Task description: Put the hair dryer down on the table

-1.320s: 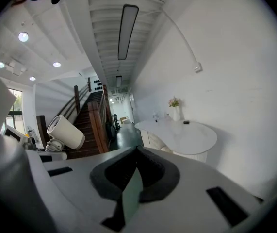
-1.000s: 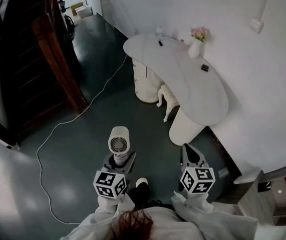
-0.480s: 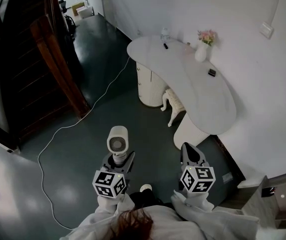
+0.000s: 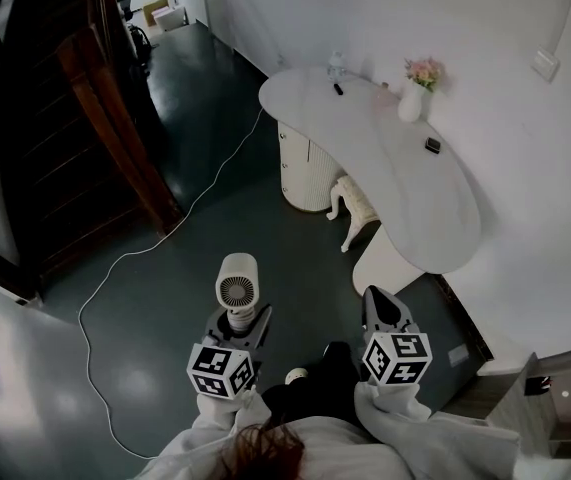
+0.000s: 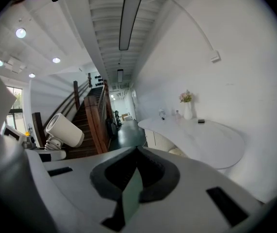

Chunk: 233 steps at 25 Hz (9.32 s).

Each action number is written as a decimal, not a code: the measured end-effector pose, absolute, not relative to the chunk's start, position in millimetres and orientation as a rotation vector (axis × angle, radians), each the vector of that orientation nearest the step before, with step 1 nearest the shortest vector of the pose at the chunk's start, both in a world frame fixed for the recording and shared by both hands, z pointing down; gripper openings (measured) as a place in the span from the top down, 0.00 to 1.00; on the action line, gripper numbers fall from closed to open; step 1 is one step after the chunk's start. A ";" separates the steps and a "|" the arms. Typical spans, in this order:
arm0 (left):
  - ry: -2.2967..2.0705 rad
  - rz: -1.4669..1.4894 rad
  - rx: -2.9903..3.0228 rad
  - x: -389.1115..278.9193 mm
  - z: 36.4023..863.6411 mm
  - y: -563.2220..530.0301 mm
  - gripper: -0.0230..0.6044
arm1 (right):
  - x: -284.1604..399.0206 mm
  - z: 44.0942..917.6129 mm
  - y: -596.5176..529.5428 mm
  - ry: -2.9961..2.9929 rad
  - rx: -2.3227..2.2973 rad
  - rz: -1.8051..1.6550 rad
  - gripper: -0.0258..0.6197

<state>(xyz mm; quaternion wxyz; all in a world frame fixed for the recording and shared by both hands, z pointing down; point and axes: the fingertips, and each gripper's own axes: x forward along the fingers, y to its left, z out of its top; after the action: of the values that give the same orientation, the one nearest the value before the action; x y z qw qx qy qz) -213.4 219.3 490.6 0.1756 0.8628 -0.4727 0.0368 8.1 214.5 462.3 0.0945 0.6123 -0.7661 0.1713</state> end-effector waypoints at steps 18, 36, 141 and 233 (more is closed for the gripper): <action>-1.431 0.081 2.304 -236.5 509.8 147.4 0.60 | -12.4 484.3 113.4 -2.326 1.682 0.550 0.88; -1.473 0.073 2.279 -223.8 506.3 -6.8 0.60 | 9.3 483.3 -53.7 -2.338 1.663 0.550 0.88; 0.171 0.691 2.645 218.7 589.6 -424.8 0.60 | 289.5 559.3 -214.8 -0.976 2.820 0.978 0.88; -0.214 0.016 3.032 143.5 401.6 -428.9 0.74 | 276.6 377.6 -246.6 -1.675 2.824 0.093 0.88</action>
<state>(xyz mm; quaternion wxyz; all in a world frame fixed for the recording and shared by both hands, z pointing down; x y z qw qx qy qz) 143.5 -428.9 401.6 0.0510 0.9962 -0.0705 0.0052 276.6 -246.6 377.6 -0.0714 0.8575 -0.5087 0.0281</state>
